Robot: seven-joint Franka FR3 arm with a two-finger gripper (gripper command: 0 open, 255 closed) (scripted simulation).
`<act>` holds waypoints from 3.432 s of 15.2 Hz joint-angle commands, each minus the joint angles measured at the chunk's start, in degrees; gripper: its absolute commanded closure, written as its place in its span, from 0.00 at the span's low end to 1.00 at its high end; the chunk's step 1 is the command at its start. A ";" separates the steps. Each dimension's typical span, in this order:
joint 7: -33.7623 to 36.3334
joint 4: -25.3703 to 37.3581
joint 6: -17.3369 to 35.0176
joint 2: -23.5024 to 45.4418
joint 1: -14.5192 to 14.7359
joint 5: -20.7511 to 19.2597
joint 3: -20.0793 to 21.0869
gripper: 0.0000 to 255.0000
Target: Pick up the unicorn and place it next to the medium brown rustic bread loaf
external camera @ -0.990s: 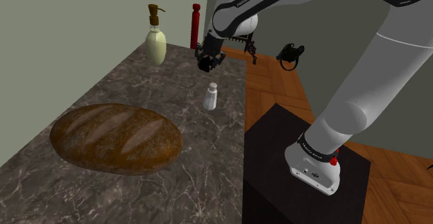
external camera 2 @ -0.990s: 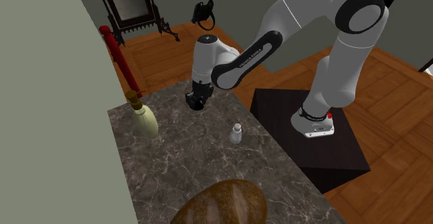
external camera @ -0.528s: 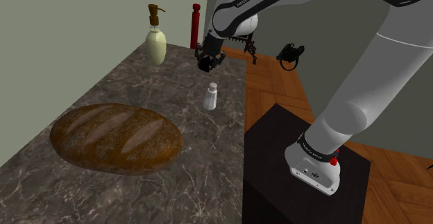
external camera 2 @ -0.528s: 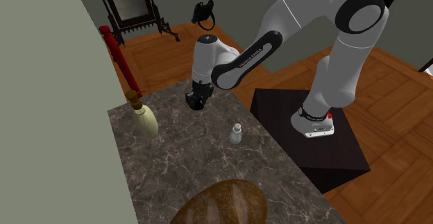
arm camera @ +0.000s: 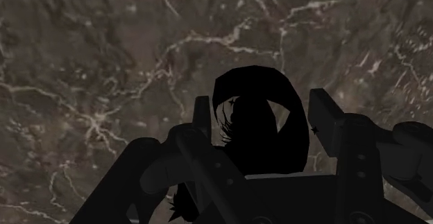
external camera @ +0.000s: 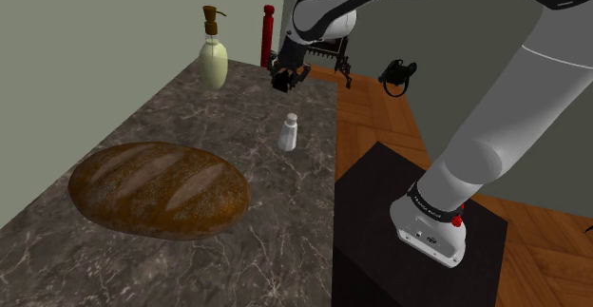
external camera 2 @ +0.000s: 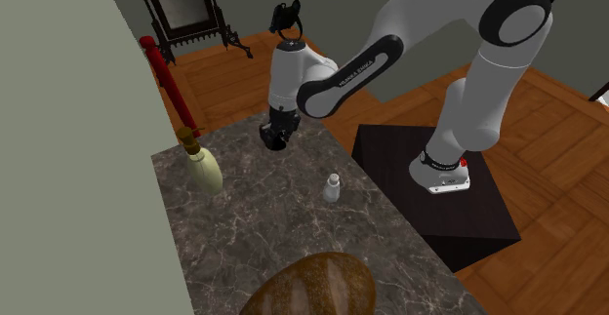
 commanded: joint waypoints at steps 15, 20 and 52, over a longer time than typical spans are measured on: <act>0.94 5.95 -12.03 -6.14 -0.23 -0.06 -0.20 1.00; 1.24 8.49 -15.80 -7.39 -0.31 -0.15 -0.30 1.00; 27.26 -19.76 -24.17 -48.09 17.07 13.39 17.55 1.00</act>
